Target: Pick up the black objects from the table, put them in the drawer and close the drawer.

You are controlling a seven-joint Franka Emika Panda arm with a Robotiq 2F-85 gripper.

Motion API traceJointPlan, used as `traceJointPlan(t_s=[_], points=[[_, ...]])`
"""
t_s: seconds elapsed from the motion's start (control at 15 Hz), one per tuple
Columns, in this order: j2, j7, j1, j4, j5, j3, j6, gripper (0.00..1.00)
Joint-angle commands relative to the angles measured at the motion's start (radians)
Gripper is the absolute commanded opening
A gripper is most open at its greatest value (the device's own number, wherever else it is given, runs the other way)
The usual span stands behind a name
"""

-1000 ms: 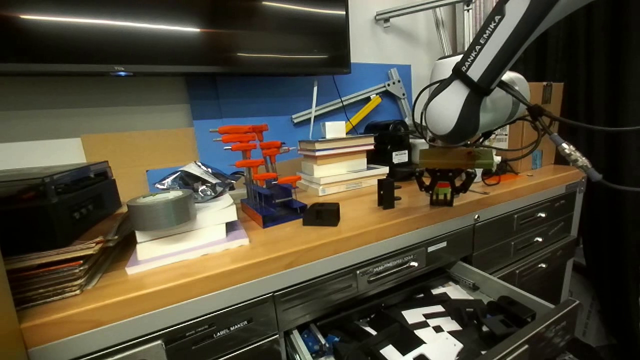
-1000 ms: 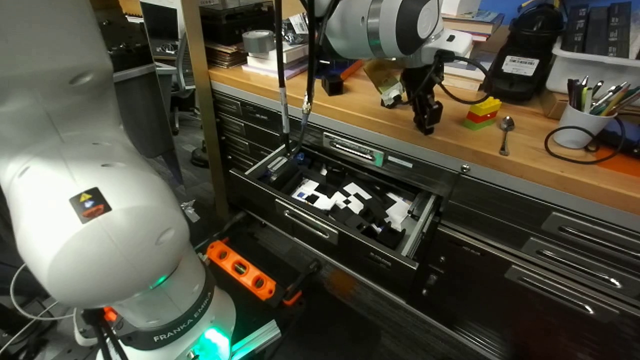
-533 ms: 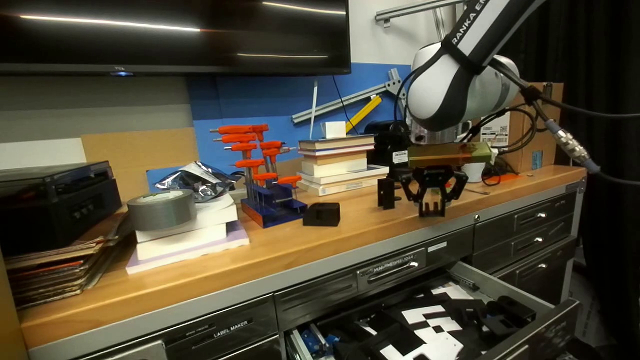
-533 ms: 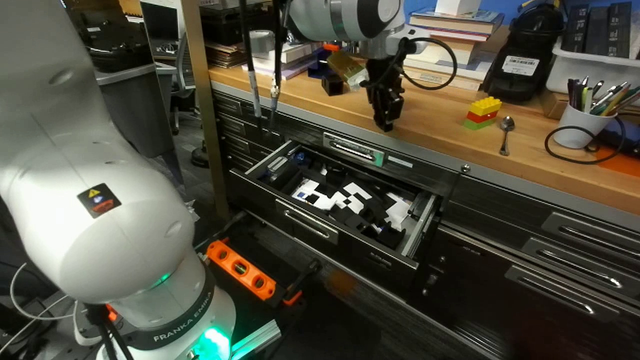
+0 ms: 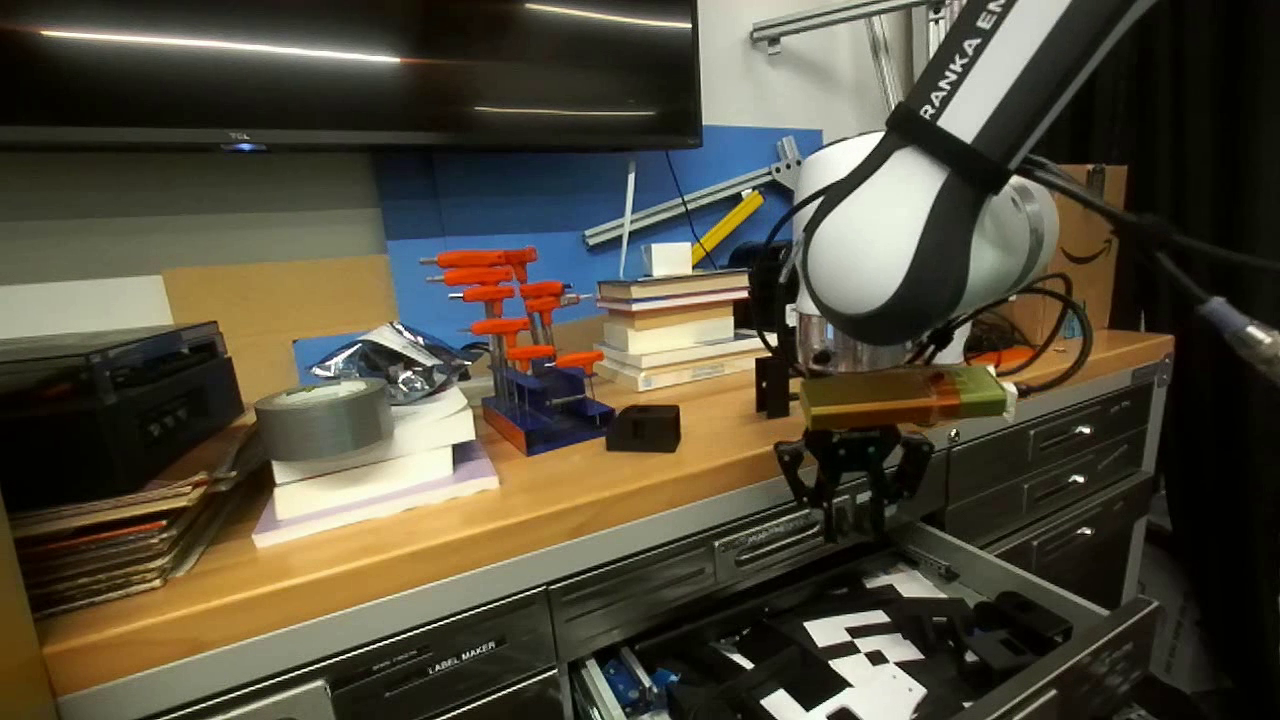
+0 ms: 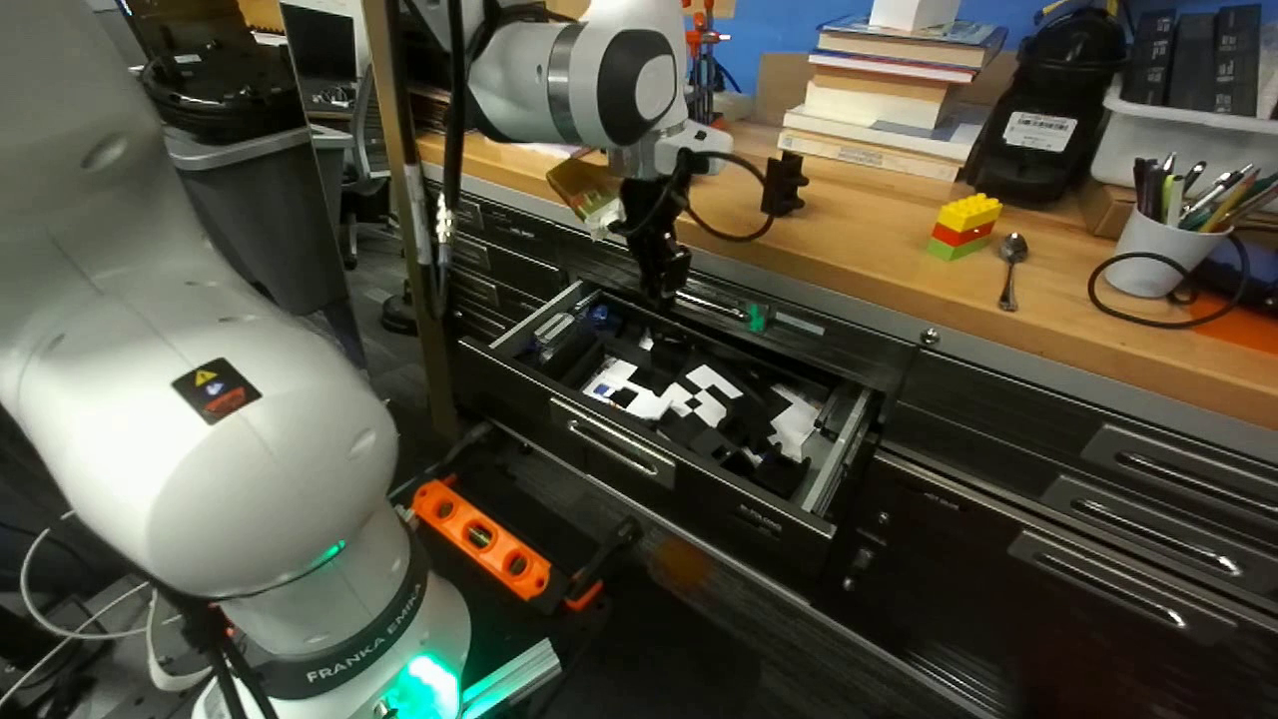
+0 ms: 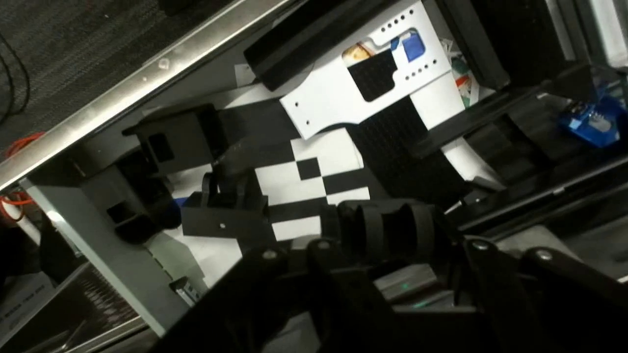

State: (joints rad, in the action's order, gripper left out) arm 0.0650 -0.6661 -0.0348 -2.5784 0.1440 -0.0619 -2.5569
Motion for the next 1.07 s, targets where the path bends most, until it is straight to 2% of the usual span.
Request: traceJointPlan(t_s=[0.0, 0.27, 0.47, 0.67, 0.73, 1.0], points=[[-0.009, 0.004, 0.003, -0.106, -0.021, -0.005, -0.152, 0.27], [-0.117, 0.088, 0.003, -0.167, -0.124, 0.012, -0.335, 0.27], [-0.224, 0.284, 0.010, -0.155, -0.358, -0.022, -0.428, 0.27], [-0.288, 0.477, 0.089, -0.114, -0.583, -0.125, -0.422, 0.27], [-0.307, 0.517, 0.123, -0.101, -0.620, -0.156, -0.419, 0.27], [-0.353, 0.609, 0.187, -0.064, -0.692, -0.209, -0.409, 0.27]])
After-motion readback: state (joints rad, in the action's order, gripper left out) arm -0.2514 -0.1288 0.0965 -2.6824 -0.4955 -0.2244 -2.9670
